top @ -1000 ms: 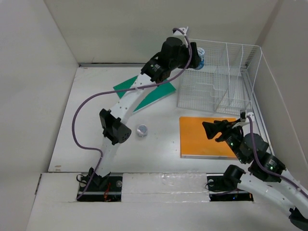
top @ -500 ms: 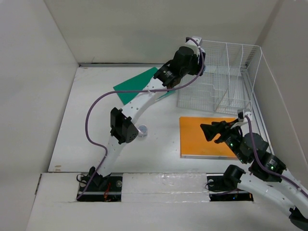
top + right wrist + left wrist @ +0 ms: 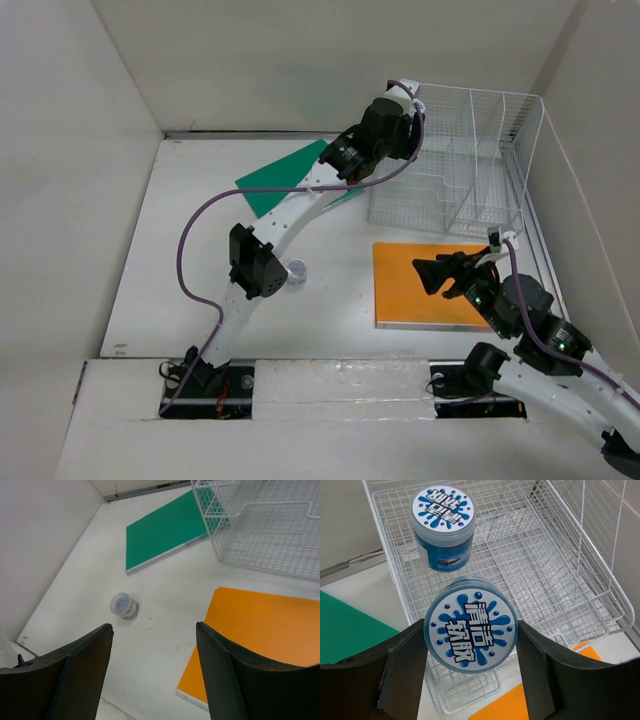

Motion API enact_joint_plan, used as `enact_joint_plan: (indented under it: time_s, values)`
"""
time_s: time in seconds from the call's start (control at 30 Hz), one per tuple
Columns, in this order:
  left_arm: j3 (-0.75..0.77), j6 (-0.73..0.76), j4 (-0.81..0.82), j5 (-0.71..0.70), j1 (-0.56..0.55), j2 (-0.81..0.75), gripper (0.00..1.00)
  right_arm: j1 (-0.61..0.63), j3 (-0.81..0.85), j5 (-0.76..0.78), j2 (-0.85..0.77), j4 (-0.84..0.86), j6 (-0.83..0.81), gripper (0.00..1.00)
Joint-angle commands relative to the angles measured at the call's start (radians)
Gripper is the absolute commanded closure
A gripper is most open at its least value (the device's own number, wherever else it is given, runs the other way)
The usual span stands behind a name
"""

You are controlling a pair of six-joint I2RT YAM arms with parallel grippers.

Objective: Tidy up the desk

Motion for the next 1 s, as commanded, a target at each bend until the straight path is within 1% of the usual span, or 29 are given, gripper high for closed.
enact_joint_plan:
  time_s: [0.0,0.13,0.23,0.33,0.37,0.57,0.73,0.8,0.83,0.93,0.97]
  values:
    - [0.059,-0.018,0.029,-0.009,-0.006,-0.057,0.59,0.007,0.002,-0.010,-0.007,0.037,-0.006,0.27]
    - [0.055,-0.031,0.020,0.008,-0.006,-0.046,0.58,0.007,0.001,-0.020,-0.002,0.050,-0.007,0.27]
    - [0.055,-0.037,0.025,0.013,-0.006,-0.040,0.56,0.007,0.001,-0.040,0.014,0.063,-0.006,0.27]
    - [0.057,-0.035,0.034,0.011,-0.006,-0.037,0.51,0.007,-0.014,-0.056,0.019,0.086,0.000,0.27]
    - [0.057,-0.032,0.035,0.010,-0.006,-0.036,0.45,0.007,-0.018,-0.057,0.019,0.087,-0.001,0.27]
    - [0.043,-0.029,0.048,0.002,-0.006,-0.028,0.29,0.007,-0.001,-0.045,0.024,0.092,-0.010,0.27]
    - [0.039,-0.031,0.064,0.008,-0.006,-0.023,0.27,0.007,0.004,-0.046,0.031,0.093,-0.010,0.27]
    - [0.034,-0.031,0.074,0.016,-0.006,-0.026,0.22,0.007,-0.001,-0.046,0.027,0.093,-0.010,0.27]
    - [0.031,-0.032,0.083,0.017,-0.006,-0.029,0.14,0.007,-0.002,-0.042,0.025,0.095,-0.010,0.26]
    - [-0.003,-0.035,0.118,0.020,-0.006,-0.066,0.08,0.007,-0.002,-0.033,0.034,0.101,-0.019,0.26]
    - [-0.006,-0.037,0.142,0.019,-0.006,-0.077,0.02,0.007,-0.001,-0.030,0.045,0.103,-0.024,0.26]
